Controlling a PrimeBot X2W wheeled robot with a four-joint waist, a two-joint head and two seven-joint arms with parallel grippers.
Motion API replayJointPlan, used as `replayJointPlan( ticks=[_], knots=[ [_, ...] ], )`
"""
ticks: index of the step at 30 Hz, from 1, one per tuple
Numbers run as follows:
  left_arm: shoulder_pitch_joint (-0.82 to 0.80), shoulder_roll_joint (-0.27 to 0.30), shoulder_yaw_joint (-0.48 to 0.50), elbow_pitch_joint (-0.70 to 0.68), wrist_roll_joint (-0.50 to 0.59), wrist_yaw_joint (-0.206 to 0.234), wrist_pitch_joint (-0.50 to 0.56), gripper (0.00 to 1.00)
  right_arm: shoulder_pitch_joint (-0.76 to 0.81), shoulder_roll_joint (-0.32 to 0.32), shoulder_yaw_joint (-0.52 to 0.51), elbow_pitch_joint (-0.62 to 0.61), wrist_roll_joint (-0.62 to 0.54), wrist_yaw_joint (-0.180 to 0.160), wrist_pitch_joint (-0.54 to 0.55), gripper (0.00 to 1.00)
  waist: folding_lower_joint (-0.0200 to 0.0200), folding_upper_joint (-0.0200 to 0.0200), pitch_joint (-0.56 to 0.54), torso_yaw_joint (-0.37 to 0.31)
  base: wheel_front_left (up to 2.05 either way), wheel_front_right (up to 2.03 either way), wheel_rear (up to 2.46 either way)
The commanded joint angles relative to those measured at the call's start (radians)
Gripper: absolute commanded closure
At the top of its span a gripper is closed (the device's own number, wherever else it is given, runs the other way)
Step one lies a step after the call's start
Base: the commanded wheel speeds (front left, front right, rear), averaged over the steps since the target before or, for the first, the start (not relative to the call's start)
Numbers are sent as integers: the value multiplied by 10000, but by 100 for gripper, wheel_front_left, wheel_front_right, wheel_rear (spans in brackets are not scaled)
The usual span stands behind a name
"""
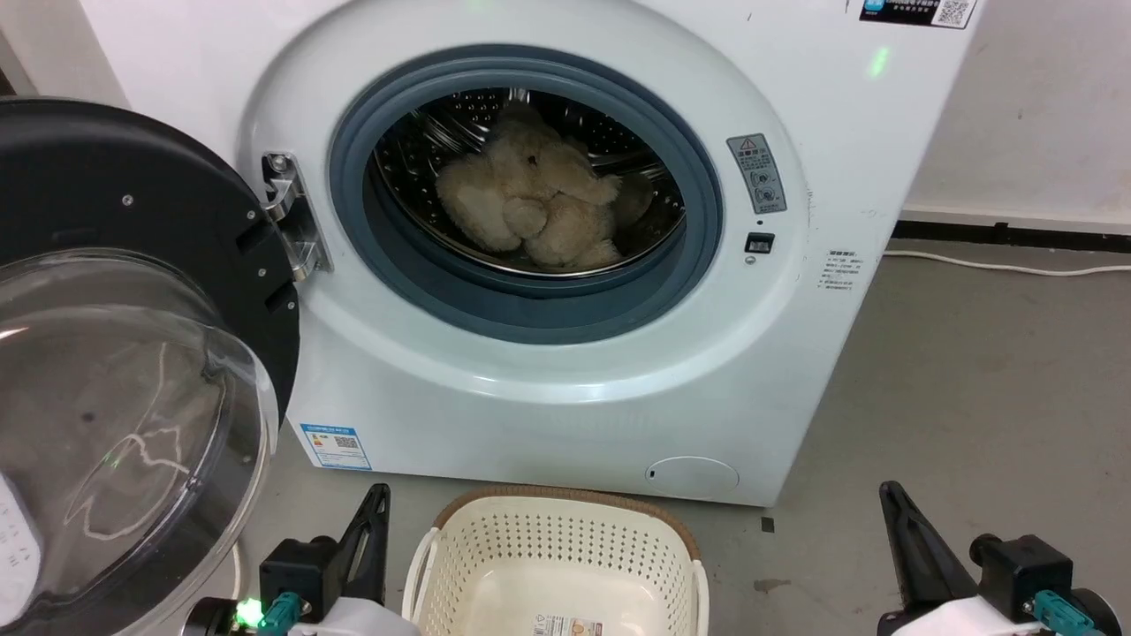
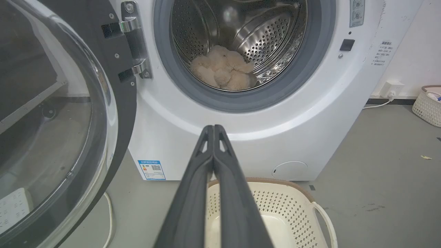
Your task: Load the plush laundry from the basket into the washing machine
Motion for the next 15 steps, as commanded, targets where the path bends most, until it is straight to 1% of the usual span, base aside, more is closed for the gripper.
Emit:
replayJointPlan(
  ticks=[1, 15],
  knots=[
    [-165, -28, 59, -94, 92, 38, 57, 100, -179, -12, 16, -96, -108, 4, 40, 100, -1, 0, 3, -8, 0, 0, 0],
    [-223, -102, 289, -433, 311, 89, 404, 100, -341, -15, 104, -304, -287, 5, 390, 100, -1, 0, 51, -138, 0, 0, 0]
  ],
)
